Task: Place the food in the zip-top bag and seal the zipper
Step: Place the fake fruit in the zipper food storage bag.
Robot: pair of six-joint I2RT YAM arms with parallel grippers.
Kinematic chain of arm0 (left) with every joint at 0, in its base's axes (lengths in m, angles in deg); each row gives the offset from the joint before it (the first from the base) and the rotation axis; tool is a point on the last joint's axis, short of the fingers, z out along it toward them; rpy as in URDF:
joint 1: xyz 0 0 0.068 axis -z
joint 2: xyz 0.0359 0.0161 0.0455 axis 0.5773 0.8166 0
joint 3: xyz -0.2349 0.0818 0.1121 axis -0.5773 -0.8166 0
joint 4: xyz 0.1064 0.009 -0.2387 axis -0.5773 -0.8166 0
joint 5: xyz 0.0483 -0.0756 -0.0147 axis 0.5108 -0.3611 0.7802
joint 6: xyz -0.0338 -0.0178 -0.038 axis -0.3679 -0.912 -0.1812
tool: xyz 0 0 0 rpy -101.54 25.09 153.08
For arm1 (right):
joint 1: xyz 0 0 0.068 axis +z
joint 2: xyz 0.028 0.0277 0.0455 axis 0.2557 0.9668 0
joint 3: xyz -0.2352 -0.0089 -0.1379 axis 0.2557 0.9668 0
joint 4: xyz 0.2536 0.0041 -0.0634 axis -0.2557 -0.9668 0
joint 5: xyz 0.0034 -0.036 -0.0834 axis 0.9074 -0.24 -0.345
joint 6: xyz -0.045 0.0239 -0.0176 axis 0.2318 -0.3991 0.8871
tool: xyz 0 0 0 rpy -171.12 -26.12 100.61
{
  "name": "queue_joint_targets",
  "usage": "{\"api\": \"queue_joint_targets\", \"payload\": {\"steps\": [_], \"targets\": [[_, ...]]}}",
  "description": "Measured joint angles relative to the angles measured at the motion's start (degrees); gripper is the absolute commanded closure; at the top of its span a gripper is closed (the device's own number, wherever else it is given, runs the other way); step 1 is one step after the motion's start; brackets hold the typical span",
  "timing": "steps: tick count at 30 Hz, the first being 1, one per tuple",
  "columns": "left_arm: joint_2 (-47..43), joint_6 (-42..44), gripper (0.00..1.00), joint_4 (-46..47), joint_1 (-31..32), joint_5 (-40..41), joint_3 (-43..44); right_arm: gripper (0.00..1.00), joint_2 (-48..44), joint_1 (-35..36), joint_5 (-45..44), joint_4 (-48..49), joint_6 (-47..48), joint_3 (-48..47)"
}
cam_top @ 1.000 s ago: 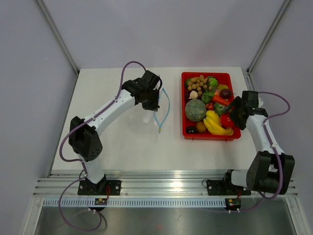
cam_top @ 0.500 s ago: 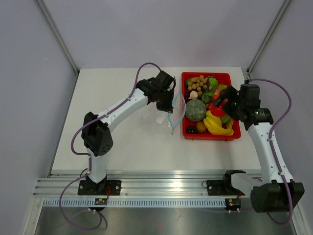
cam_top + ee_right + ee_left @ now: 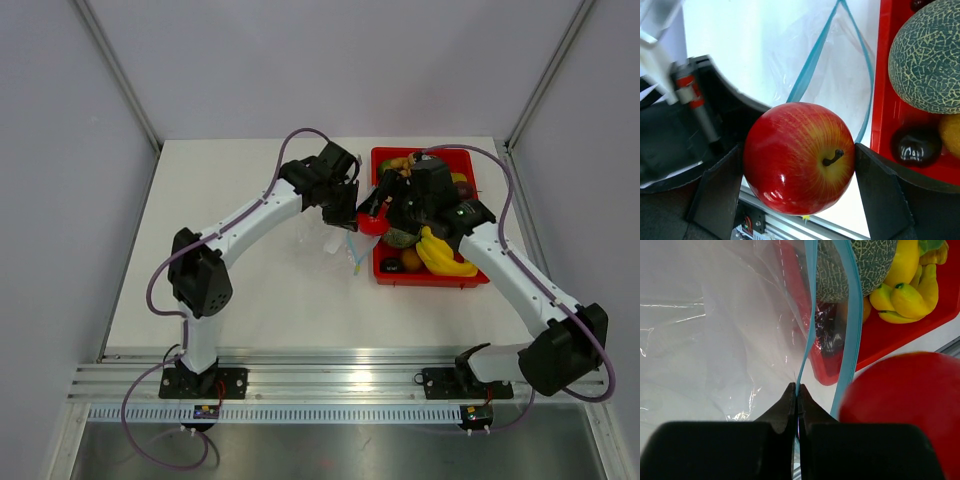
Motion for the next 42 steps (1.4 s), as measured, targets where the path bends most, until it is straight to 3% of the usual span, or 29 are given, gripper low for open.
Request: {"api": "queue_joint_targets", "payload": {"steps": [12, 14, 15, 18, 22, 36, 42], "targets": [[-6.86, -0.02, 1.0, 1.4, -1.18, -6.01, -0.46, 0.44, 5.7, -0.07, -1.73, 2.97, -2.1, 1.57], [-7.8, -0.09, 1.0, 2.19, -1.18, -7.5, -0.46, 0.37, 6.36, -0.07, -1.79, 3.37, -2.27, 1.62], [-8.11, -0.2, 1.0, 2.34, -1.22, -8.24, -0.5, 0.26, 6.62, -0.07, -1.9, 3.48, -2.29, 1.62], [-8.68, -0.72, 1.0, 3.28, -1.57, -10.16, -1.7, 0.12, 7.08, -0.15, -1.88, 3.48, -2.25, 1.62], [-8.7, -1.36, 1.0, 4.9, -2.19, -12.15, -3.58, 0.06, 7.1, -0.13, -1.77, 3.28, -1.86, 1.57], [-8.7, -1.7, 1.0, 8.39, -4.0, -15.21, -5.88, 0.01, -0.85, -0.13, -3.39, -1.09, -0.57, 0.17], [-8.7, -2.36, 1.0, 9.53, -4.37, -16.63, -6.86, 0.0, 0.96, -0.13, -3.06, -1.62, -0.04, -0.55]]}}
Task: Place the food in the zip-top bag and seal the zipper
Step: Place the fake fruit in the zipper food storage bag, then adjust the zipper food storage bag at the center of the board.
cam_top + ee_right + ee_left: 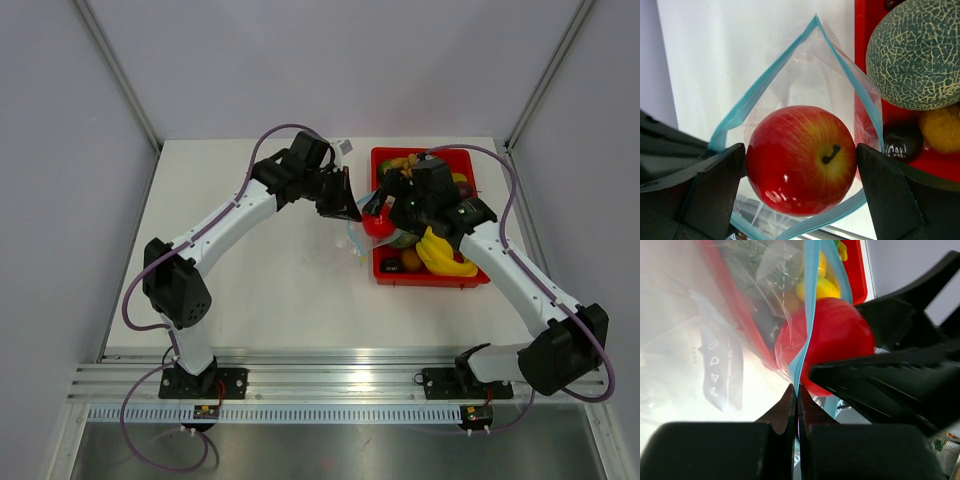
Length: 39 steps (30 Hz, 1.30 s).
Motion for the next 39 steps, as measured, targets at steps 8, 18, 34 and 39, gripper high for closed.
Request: {"api": "queue_joint_targets", "payload": {"steps": [8, 18, 34, 39], "targets": [[0.0, -0.15, 1.0, 0.83, -0.13, -1.27, -0.13, 0.01, 1.7, 0.0, -0.57, -2.16, 0.66, -0.04], [0.0, -0.13, 1.0, 0.96, -1.51, -1.57, -0.74, 0.14, -6.97, 0.02, -8.5, -3.3, 0.48, 0.33], [-0.07, 0.04, 1.0, 0.87, -2.75, -1.57, -3.08, 0.53, 1.11, 0.02, -3.13, -1.36, 0.35, 4.15], [-0.46, 0.85, 1.0, -0.09, -3.19, -0.87, -3.06, 0.97, 1.31, 0.02, -2.12, -0.35, 0.92, 4.15]]}}
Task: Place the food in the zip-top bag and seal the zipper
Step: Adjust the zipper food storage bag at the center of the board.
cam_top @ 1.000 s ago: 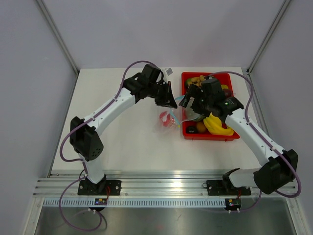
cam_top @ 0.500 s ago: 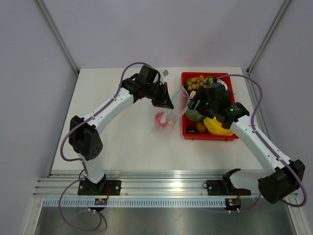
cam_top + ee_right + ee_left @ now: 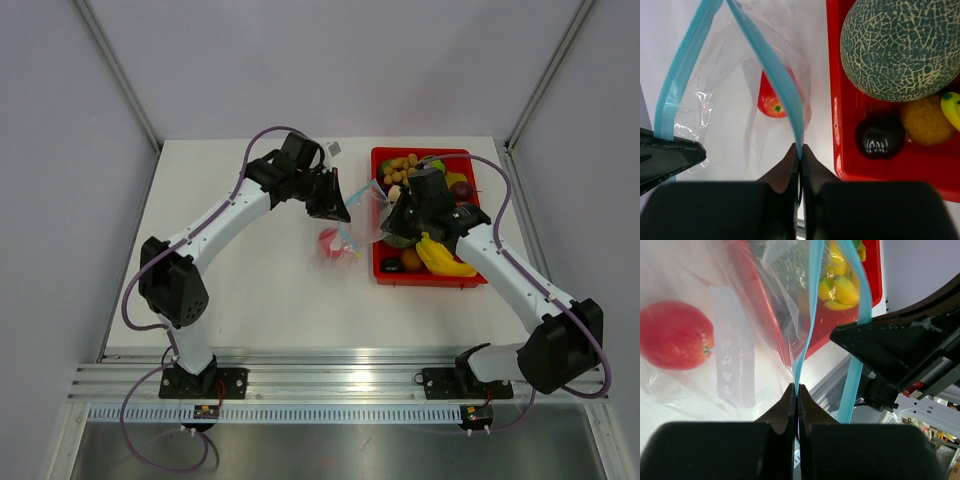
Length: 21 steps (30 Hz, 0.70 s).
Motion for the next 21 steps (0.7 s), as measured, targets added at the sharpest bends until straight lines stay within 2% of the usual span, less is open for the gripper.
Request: {"api": "queue_joint_targets", "payload": {"steps": [1, 14, 15, 16, 18, 20, 21], "targets": [[-0.2, 0.26, 1.0, -0.5, -0.17, 0.33, 0.0, 1.0, 0.09, 0.0, 0.28, 0.22, -0.09, 0.0], [-3.26, 4.61, 1.0, -12.28, -2.45, 10.88, 6.95, 0.98, 11.69, 0.0, 1.27, 3.19, 0.28, -1.22], [-3.32, 4.81, 1.0, -12.76, -2.32, 11.32, 6.95, 0.91, 12.24, 0.07, 1.33, 3.15, 0.39, -1.99], [-3.32, 4.98, 1.0, -13.09, -2.21, 11.56, 6.95, 0.73, 12.74, 0.04, 1.38, 3.06, 0.55, -2.91], [-3.32, 5.22, 1.0, -13.53, -2.21, 12.24, 6.95, 0.53, 13.2, 0.04, 1.18, 2.78, 1.2, -4.83], [-3.32, 5.29, 1.0, -13.81, -2.29, 12.7, 6.93, 0.24, 13.22, 0.04, 0.42, 2.16, 2.14, -6.8], [-3.32, 5.29, 1.0, -13.81, -2.29, 13.03, 6.93, 0.21, 13.2, 0.04, -0.07, 1.7, 2.64, -7.91]]}}
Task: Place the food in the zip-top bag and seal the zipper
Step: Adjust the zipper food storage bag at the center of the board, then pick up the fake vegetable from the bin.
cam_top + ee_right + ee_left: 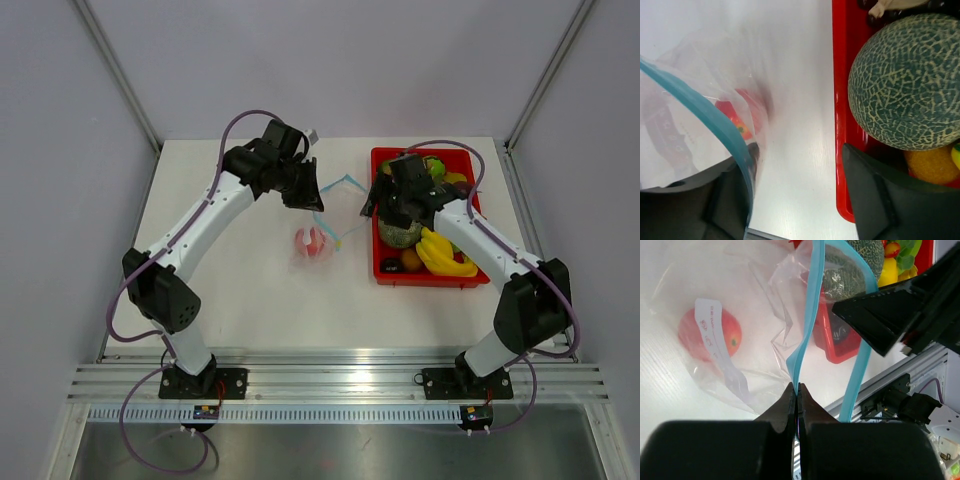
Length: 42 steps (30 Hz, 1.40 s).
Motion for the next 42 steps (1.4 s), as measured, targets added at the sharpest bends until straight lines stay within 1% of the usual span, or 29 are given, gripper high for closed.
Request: {"api": "queue_joint_targets", "payload": {"steps": [2, 6, 11, 14, 16, 19, 24, 27, 28, 30, 34, 35, 37, 38, 40, 42], "targets": [[0.0, 0.07, 1.0, -0.02, -0.07, 0.76, 0.0, 0.18, -0.2, -0.04, -1.99, -1.14, 1.6, -2.1], [0.26, 0.42, 1.0, -0.04, -0.09, 1.7, 0.02, 0.18, -2.4, -1.49, -4.15, -2.8, 3.23, -4.13], [1.7, 0.81, 1.0, -0.15, -0.09, 2.36, 0.15, 0.2, -5.25, -7.15, -4.44, -3.32, 4.28, -4.37], [2.71, 0.85, 1.0, -0.24, -0.09, 2.6, 0.7, 0.19, -4.28, -10.16, -5.05, -3.8, 5.35, -5.35], [3.21, 0.85, 1.0, -0.5, -0.09, 2.82, 1.2, 0.16, -0.85, -11.17, -5.88, -5.18, 6.6, -8.52], [3.65, 1.05, 1.0, -0.98, -0.09, 3.72, 2.47, 0.12, 6.62, -11.32, -6.56, -5.49, 8.46, -13.94], [3.76, 1.79, 1.0, -3.1, -0.13, 6.05, 5.84, 0.12, 17.4, -11.32, -6.45, -6.51, 10.62, -20.04], [3.91, 2.91, 1.0, -5.2, -0.35, 8.07, 9.53, 0.15, 21.9, -11.32, -6.1, -7.15, 11.19, -22.8], [3.98, 3.28, 1.0, -5.64, -0.46, 8.59, 10.6, 0.17, 23.08, -11.32, -5.84, -7.17, 11.28, -23.45], [4.5, 4.35, 1.0, -7.02, -0.66, 9.66, 13.94, 0.19, 24.83, -11.32, -5.44, -7.23, 11.45, -24.37], [5.42, 6.14, 1.0, -8.37, -0.83, 10.64, 17.99, 0.32, 27.47, -11.32, -5.2, -7.56, 11.65, -25.83], [5.66, 6.58, 1.0, -8.63, -0.83, 10.75, 18.23, 0.4, 27.76, -11.32, -5.22, -7.54, 11.65, -25.9], [6.34, 7.23, 1.0, -9.31, -0.83, 10.86, 18.25, 0.5, 28.04, -11.32, -5.22, -7.56, 11.61, -25.92], [6.91, 7.5, 1.0, -9.55, -0.83, 10.86, 18.25, 0.6, 28.06, -11.32, -5.22, -7.58, 11.56, -25.92], [8.17, 7.82, 1.0, -9.79, -0.83, 10.88, 18.25, 0.66, 28.04, -11.32, -5.27, -7.5, 11.34, -25.92], [9.44, 8.13, 1.0, -9.92, -0.81, 11.06, 18.21, 0.7, 27.96, -11.32, -5.27, -7.13, 11.08, -25.64]]}}
